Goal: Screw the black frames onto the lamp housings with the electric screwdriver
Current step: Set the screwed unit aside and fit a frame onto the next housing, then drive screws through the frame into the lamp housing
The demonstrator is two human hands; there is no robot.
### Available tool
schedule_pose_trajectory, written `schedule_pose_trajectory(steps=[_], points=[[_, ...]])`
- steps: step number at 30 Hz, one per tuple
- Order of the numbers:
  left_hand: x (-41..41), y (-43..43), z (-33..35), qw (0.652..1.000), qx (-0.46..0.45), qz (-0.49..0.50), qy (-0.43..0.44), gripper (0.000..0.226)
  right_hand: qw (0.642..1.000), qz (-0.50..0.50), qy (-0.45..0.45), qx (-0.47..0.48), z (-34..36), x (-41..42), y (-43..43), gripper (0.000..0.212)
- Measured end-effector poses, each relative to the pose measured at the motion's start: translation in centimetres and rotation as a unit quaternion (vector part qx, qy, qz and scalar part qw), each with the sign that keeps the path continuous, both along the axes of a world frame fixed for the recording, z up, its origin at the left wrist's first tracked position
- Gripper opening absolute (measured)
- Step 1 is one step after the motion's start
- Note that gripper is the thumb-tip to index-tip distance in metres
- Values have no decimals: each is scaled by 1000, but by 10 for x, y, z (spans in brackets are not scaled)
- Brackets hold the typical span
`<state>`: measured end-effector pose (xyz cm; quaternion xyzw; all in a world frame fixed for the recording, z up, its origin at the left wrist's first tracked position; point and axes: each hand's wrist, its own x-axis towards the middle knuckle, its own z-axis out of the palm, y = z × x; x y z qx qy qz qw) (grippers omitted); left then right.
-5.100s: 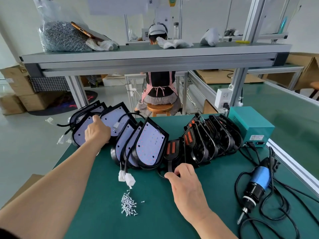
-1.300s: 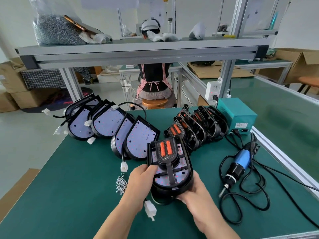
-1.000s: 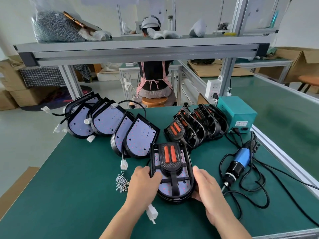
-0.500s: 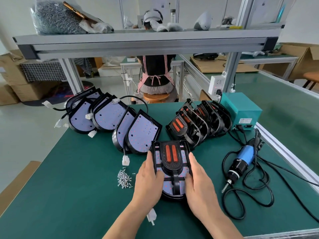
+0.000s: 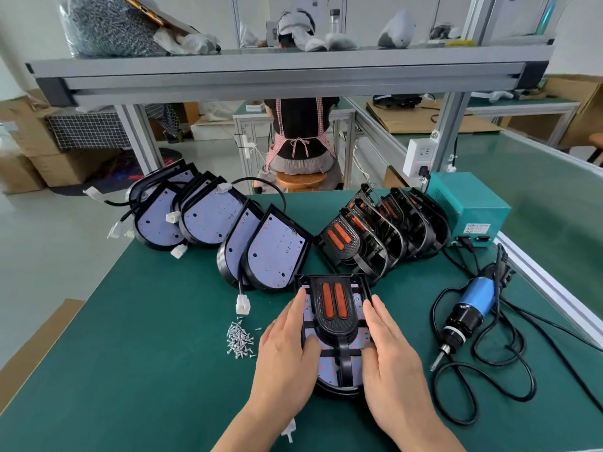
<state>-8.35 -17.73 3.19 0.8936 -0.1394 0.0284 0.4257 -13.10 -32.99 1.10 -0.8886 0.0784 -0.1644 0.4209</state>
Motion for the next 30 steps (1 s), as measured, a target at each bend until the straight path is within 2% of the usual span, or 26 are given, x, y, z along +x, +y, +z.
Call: schedule_pose_trajectory(steps=[7,10,12,14,17,20,22,25,28,30], points=[[-1,0,0,999,-28,7,26,56,1000,-11,4,-27,3,-6,2,67],[4,9,-1,994,-69,86,3,49,999,-15,1,-40,2,-8,1,69],[10,25,-4,986,-28,145,-72,33,999,-16,-2,-47,2,-10,2,68],[15,40,-7,980,55,155,-116,25,998,-14,-12,-54,2,-11,4,66],[20,54,-9,971,161,141,-107,27,999,-17,-22,-41,4,-11,5,63],[21,55,-7,959,236,140,-75,14,999,-21,-22,-27,6,-11,4,57],[21,53,-6,955,248,147,-75,8,999,-24,-28,-21,9,-12,4,51],[20,48,-5,949,263,152,-89,13,998,-44,-47,-10,15,-13,-1,43],[19,45,-6,943,273,158,-110,19,992,-100,-70,-33,21,-13,-21,37],[20,45,-8,945,259,163,-118,19,987,-147,-53,-37,26,-11,-41,35]])
